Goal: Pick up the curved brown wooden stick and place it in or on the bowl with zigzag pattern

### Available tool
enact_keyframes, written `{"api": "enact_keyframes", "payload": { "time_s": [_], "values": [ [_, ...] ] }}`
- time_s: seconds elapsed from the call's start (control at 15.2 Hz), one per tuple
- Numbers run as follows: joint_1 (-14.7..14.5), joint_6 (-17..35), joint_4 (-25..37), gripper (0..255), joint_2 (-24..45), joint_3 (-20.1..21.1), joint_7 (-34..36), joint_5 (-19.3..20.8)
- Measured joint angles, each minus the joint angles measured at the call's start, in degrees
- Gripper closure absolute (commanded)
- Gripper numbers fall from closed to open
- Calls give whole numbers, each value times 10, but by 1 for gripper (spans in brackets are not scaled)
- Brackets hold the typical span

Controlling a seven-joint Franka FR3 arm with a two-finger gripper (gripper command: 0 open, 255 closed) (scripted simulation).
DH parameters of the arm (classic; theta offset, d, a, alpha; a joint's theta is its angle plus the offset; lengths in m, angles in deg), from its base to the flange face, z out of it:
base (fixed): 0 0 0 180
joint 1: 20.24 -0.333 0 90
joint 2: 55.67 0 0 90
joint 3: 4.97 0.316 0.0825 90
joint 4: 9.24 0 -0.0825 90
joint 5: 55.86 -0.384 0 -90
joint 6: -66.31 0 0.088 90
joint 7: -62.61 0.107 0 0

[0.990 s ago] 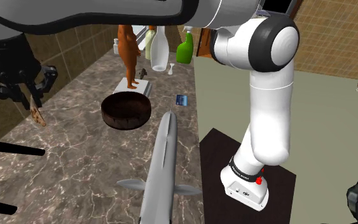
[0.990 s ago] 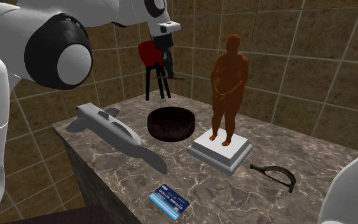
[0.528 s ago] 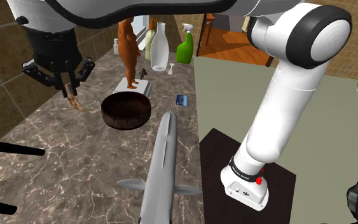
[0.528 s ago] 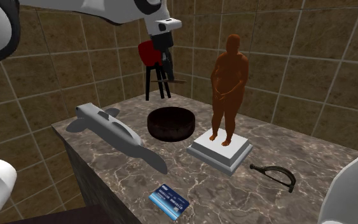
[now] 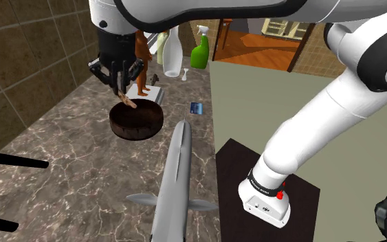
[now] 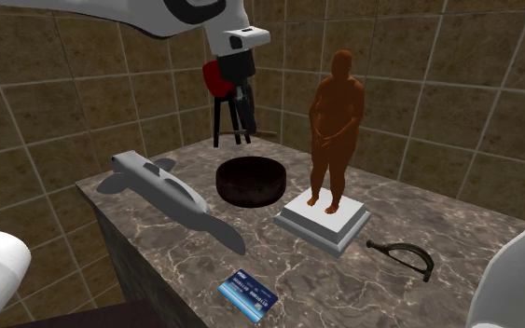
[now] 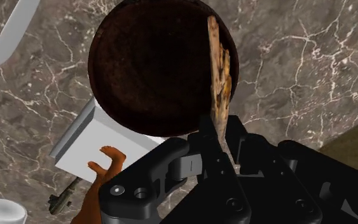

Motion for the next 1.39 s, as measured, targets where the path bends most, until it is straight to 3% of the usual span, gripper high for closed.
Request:
{"api": "enact_keyframes", "payload": {
  "time_s": [0.33, 1.06, 1.39],
  "values": [
    [-1, 17, -64, 255, -54, -39, -50, -29],
    [-4, 101, -147, 255, -53, -31, -46, -32],
    [-4, 106, -152, 255, -53, -31, -46, -32]
  ]
}}
